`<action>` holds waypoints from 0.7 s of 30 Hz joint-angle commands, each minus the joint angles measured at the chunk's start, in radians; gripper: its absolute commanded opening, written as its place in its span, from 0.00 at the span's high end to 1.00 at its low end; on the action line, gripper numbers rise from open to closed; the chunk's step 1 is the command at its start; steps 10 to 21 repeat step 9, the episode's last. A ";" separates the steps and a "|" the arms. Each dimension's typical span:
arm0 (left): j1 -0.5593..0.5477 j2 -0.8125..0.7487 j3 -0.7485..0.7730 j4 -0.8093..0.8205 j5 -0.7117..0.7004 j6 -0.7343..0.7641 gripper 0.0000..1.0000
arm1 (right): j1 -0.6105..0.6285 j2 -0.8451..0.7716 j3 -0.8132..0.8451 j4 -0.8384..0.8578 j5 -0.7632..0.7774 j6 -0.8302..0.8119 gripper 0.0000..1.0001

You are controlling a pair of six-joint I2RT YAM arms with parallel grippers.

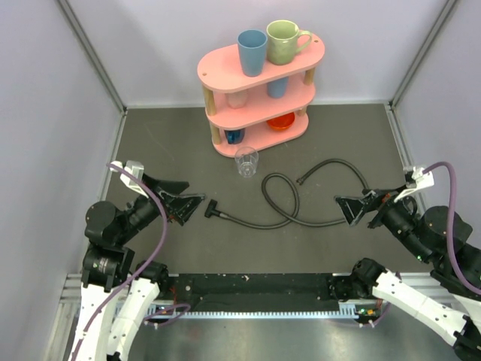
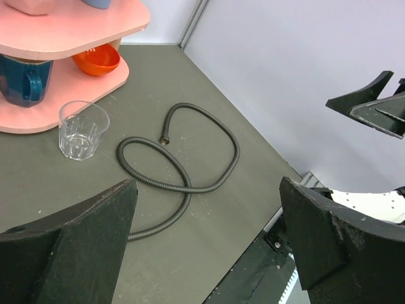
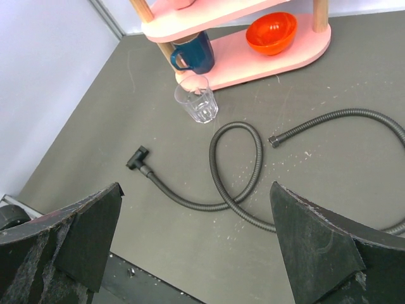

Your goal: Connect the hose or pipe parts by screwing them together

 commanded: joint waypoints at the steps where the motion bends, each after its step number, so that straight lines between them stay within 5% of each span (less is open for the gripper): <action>1: -0.001 0.005 0.046 0.016 -0.011 0.012 0.02 | -0.005 -0.001 0.002 0.008 0.019 -0.022 0.01; 21: -0.001 0.006 0.055 0.016 -0.025 0.012 0.02 | -0.005 -0.010 -0.007 0.010 0.022 -0.009 0.01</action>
